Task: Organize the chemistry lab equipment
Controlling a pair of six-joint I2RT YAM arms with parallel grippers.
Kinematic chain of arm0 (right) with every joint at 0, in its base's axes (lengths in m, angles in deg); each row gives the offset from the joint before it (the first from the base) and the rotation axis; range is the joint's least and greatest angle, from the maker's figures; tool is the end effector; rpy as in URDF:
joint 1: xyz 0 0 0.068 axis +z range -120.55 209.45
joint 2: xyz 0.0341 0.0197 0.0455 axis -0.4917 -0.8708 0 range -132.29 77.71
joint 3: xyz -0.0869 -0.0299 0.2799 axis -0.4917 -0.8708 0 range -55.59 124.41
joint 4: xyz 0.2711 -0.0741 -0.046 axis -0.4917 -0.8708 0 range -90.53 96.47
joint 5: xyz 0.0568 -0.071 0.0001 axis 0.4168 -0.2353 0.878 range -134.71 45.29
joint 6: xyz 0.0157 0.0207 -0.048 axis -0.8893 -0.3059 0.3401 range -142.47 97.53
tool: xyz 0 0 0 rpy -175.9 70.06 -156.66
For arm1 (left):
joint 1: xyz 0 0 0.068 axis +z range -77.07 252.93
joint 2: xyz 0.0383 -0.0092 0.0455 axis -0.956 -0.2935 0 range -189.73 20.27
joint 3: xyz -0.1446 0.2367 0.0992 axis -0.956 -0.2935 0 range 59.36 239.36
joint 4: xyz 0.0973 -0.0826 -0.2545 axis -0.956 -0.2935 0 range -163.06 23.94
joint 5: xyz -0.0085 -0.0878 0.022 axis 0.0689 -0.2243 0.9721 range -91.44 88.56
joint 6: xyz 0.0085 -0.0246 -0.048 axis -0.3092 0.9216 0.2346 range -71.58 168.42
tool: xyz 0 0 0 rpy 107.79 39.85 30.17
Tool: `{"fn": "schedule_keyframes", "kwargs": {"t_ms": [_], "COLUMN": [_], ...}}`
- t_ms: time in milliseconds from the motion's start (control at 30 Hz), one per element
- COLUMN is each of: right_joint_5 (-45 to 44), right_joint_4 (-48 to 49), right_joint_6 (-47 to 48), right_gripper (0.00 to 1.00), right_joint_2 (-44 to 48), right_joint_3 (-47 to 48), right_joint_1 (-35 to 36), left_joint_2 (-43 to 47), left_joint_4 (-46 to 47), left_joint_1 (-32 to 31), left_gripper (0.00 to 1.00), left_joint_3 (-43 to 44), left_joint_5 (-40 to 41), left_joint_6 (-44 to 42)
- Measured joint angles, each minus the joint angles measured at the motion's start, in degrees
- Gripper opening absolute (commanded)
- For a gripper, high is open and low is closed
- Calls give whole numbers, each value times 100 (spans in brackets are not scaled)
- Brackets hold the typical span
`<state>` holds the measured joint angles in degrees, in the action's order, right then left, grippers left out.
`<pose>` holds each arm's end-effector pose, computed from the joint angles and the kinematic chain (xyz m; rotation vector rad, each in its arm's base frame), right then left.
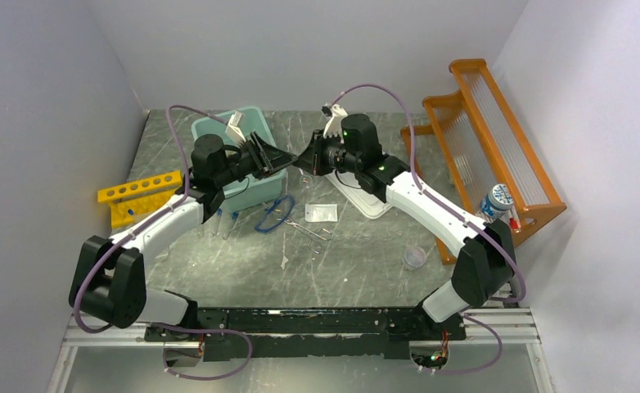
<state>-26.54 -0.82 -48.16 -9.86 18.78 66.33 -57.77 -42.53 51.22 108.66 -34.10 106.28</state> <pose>0.3020 0.2409 0.3584 -0.4241 2.0078 1.0136 0.2996 -0.1405 0.3070 -0.1021 1.8847 -1.4757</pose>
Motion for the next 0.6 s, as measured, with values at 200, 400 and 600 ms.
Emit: {"fn": "schedule_keyframes", "kwargs": {"t_ms": [200, 400, 600], "right_joint_5": [195, 398, 636], "right_joint_4": [70, 153, 396], "right_joint_6": [-11, -48, -136], "right_gripper": [8, 8, 8], "right_joint_2": [-168, -216, -216], "right_joint_3": [-24, -105, -212], "right_joint_1": [-68, -66, -74], "left_joint_2": [-170, -203, -247], "left_joint_4": [350, 417, 398], "left_joint_1": [-20, -20, -24], "left_gripper": [45, 43, 29], "left_joint_3": [-9, -9, -9], "left_joint_5": [4, 90, 201], "left_joint_6": [179, 190, 151]}}
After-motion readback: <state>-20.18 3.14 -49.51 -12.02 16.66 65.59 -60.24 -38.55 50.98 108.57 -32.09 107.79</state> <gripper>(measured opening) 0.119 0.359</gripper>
